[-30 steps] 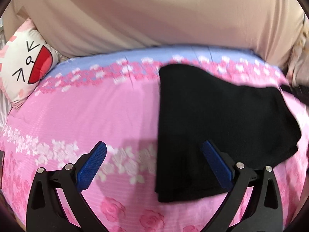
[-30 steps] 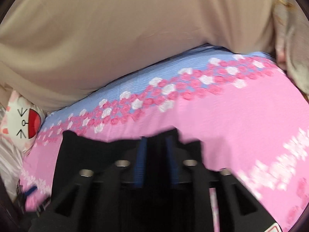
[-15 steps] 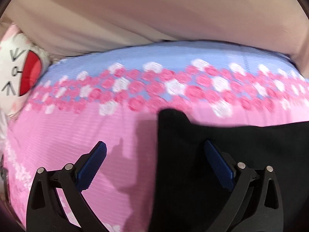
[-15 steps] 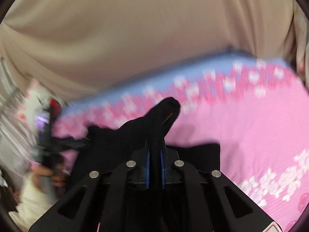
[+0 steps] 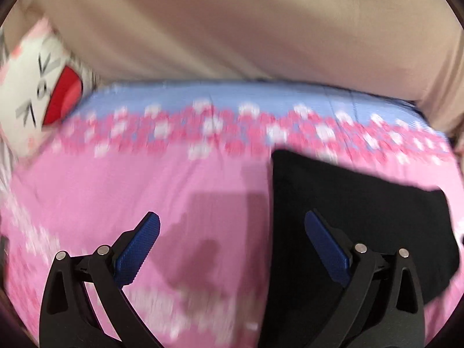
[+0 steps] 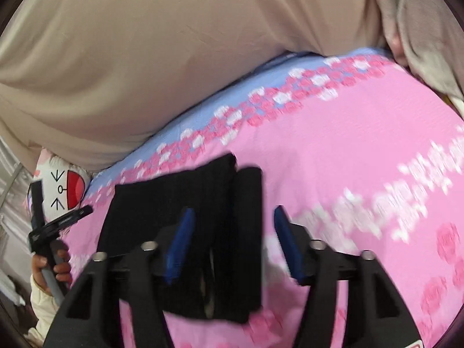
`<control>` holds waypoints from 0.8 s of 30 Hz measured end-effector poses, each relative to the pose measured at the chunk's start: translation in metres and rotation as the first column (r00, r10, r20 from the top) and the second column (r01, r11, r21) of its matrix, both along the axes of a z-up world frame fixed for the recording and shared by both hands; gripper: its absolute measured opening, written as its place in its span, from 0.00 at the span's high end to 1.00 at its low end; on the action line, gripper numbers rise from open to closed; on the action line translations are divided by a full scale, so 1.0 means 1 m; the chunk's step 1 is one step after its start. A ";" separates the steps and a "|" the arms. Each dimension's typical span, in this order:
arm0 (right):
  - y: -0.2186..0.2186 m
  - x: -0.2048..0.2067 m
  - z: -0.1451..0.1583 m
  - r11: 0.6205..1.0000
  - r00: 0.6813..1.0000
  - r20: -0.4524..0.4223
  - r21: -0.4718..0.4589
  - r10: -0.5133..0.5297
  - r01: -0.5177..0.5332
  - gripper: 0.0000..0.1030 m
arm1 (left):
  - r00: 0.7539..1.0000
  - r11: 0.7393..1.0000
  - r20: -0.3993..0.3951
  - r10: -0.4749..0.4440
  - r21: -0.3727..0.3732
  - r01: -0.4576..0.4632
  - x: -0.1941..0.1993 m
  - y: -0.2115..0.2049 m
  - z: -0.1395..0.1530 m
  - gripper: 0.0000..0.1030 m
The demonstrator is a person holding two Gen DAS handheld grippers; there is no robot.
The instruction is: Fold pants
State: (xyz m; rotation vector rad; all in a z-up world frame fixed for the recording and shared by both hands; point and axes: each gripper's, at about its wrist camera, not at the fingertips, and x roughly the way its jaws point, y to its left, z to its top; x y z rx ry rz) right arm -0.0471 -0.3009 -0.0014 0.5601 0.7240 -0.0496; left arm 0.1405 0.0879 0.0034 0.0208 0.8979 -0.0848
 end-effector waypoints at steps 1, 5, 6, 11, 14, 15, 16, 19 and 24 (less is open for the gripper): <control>-0.001 -0.009 -0.006 1.000 1.000 -0.014 0.010 0.001 -0.001 0.42 | 0.999 0.999 -0.034 -0.016 -0.042 0.015 -0.012 0.009 -0.006 0.05; 0.003 -0.026 -0.025 0.998 0.998 -0.052 0.068 0.019 -0.015 0.41 | 0.974 0.960 -0.212 -0.085 -0.279 0.023 -0.049 0.030 -0.046 0.05; 0.004 -0.029 -0.031 0.997 0.998 -0.061 0.079 0.015 -0.010 0.41 | 0.968 0.951 -0.230 -0.100 -0.309 0.025 -0.054 0.027 -0.052 0.05; -0.008 -0.039 -0.054 0.955 0.999 -0.040 0.298 0.006 0.006 0.41 | 0.975 0.956 -0.174 -0.137 -0.282 0.084 -0.057 -0.003 -0.061 0.05; -0.007 -0.036 -0.056 0.950 1.000 -0.021 0.312 0.001 0.005 0.40 | 0.982 0.954 -0.146 -0.120 -0.289 0.074 -0.045 -0.013 -0.061 0.09; -0.003 -0.032 -0.056 0.961 1.000 -0.029 0.278 0.000 0.008 0.40 | 0.985 0.948 -0.129 -0.119 -0.309 0.074 -0.042 -0.013 -0.060 0.30; 0.001 -0.028 -0.055 0.970 1.000 -0.031 0.244 0.004 0.004 0.40 | 0.979 0.923 -0.125 -0.162 -0.370 0.105 -0.038 -0.014 -0.059 0.46; 0.013 -0.011 -0.055 0.971 0.997 -0.030 0.231 0.069 -0.060 0.76 | 0.978 0.916 -0.130 -0.163 -0.389 0.101 -0.033 -0.016 -0.048 0.78; 0.021 -0.024 -0.014 0.976 0.997 0.036 0.200 0.075 -0.080 0.86 | 0.981 0.914 -0.071 -0.179 -0.381 0.140 -0.064 0.007 -0.008 0.84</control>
